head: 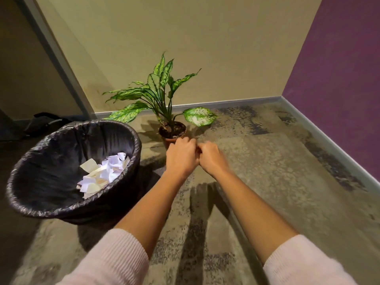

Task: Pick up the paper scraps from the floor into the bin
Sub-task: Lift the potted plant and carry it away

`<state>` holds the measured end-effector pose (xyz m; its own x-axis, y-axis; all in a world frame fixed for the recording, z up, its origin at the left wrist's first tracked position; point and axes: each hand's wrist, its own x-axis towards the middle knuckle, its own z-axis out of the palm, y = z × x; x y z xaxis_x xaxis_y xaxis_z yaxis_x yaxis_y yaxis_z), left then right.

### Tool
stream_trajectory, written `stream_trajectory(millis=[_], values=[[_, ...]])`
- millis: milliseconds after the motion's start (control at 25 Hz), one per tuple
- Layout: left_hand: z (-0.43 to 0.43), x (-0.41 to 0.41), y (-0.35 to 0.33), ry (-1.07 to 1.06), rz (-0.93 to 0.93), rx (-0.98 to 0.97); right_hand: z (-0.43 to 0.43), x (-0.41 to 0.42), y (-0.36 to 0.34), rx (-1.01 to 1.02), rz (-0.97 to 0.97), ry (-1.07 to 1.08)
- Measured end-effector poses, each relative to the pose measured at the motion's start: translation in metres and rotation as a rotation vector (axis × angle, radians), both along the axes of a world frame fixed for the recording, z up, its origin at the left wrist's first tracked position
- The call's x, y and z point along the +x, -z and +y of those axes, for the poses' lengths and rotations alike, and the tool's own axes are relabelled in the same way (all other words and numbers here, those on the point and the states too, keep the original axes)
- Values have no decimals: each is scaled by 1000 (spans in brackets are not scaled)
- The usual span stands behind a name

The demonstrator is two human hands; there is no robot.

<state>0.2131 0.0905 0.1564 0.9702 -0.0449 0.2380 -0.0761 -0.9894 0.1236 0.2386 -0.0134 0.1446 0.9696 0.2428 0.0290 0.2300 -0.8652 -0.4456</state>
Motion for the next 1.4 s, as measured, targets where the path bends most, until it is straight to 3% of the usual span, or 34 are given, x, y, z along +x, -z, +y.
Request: stream_trajectory(millis=[160, 400, 760, 1080, 1280, 1400], values=[[-14, 20, 39, -14, 157, 102, -23, 10, 33, -139, 113, -3], [-27, 20, 40, -106, 446, 80, -35, 6, 25, -165, 158, -72], [-40, -6, -60, -203, 722, 70, -54, 3, -71, -180, 303, -118], [-45, -3, -164, -270, 806, 12, -70, 17, -168, -240, 407, -173], [-37, 23, -163, -325, 893, -51, -64, 47, -179, -336, 496, -250], [-23, 44, -150, -331, 972, -71, -63, 69, -169, -335, 527, -185]])
